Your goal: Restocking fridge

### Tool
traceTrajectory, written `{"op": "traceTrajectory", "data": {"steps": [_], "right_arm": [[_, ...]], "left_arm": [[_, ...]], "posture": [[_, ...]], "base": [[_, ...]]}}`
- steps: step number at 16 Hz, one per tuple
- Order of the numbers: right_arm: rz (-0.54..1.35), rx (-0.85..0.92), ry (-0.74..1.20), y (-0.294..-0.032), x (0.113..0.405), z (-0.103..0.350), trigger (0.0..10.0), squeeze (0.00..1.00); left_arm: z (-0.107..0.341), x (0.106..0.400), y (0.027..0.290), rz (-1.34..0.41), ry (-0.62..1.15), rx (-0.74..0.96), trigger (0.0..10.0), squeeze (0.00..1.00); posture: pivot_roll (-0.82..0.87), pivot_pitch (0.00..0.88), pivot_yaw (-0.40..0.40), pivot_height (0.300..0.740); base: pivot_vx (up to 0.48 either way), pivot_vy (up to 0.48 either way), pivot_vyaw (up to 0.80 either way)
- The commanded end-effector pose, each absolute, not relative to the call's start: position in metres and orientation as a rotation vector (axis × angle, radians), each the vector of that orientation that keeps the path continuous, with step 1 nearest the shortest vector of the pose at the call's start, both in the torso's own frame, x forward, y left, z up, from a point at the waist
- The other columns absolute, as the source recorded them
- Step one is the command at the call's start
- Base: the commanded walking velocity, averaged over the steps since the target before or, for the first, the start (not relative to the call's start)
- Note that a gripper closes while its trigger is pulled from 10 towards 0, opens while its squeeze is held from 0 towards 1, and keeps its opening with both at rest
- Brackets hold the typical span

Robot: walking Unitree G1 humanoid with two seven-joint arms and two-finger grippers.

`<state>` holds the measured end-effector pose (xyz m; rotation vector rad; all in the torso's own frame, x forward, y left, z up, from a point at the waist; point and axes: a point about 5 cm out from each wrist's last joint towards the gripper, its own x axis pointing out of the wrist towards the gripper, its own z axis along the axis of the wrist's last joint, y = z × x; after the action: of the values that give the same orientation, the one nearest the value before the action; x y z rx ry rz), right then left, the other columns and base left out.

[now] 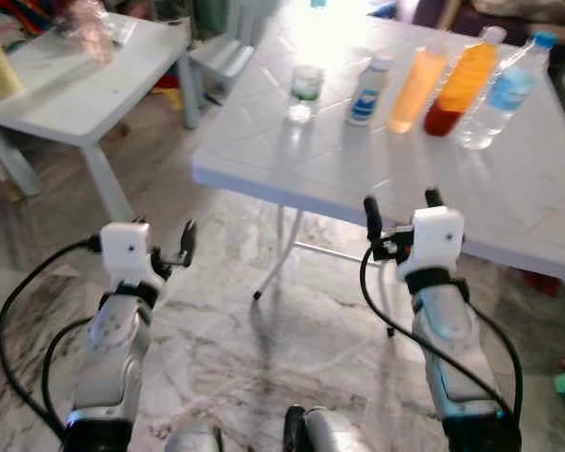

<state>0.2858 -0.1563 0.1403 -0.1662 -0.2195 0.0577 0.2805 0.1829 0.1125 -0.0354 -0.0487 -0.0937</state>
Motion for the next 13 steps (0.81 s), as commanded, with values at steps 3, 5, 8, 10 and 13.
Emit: {"op": "traceTrajectory", "data": {"steps": [3,5,8,10,13], "right_arm": [[0.076,-0.146,-0.248,-0.1565,0.2871,0.1475,10.0,0.00],[0.094,-0.105,-0.252,-0.1531,0.2864,0.1483,10.0,0.00],[0.112,-0.096,-0.258,-0.1482,0.2869,0.1497,10.0,0.00],[0.117,-0.094,-0.259,-0.1484,0.2874,0.1503,10.0,0.00],[0.119,-0.098,-0.254,-0.1485,0.2862,0.1485,10.0,0.00]], "left_arm": [[0.1163,0.2814,0.1871,-0.073,-0.066,-0.043,10.0,0.00],[0.1171,0.2829,0.1866,-0.072,-0.072,-0.043,10.0,0.00],[0.1193,0.2867,0.1826,-0.085,-0.082,-0.046,10.0,0.00],[0.1198,0.2887,0.1813,-0.095,-0.083,-0.049,10.0,0.00],[0.1188,0.2886,0.1804,-0.097,-0.082,-0.050,10.0,0.00]], "posture": [[0.03,0.152,-0.074,0.740],[0.03,0.143,-0.069,0.740],[0.03,0.136,-0.066,0.740],[0.02,0.135,-0.065,0.740],[0.02,0.134,-0.067,0.740]], "base": [[0.340,0.242,0.00],[0.358,0.264,0.00],[0.360,0.277,0.00],[0.360,0.292,0.00],[0.349,0.268,0.00]]}}
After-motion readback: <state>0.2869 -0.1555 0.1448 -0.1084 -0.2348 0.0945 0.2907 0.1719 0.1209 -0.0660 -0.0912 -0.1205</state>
